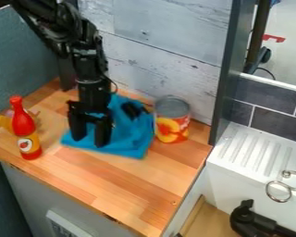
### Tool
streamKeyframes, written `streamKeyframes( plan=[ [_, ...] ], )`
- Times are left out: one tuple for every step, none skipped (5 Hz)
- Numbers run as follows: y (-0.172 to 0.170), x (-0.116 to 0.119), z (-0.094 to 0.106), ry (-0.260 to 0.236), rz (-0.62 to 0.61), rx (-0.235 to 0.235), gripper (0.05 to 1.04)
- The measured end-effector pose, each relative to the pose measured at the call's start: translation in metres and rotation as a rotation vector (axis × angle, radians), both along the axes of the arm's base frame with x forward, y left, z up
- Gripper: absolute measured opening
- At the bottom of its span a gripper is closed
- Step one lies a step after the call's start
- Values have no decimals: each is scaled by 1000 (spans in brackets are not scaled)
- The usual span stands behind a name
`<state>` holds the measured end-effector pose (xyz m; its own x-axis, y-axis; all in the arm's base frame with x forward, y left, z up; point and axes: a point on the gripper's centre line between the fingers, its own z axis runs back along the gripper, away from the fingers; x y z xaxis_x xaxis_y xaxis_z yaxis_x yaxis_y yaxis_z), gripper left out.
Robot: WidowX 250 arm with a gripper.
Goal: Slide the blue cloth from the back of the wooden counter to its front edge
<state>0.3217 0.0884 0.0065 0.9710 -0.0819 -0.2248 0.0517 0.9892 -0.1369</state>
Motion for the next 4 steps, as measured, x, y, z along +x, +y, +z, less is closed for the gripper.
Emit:
streamKeyframes(
  plan=[
    [-18,-27,-2,51,14,7,1000],
    [-33,-49,-3,126,26,9,1000],
    [-47,-65,-5,160,8,12,1000],
    [-62,-73,-6,206,-25,11,1000]
  ],
)
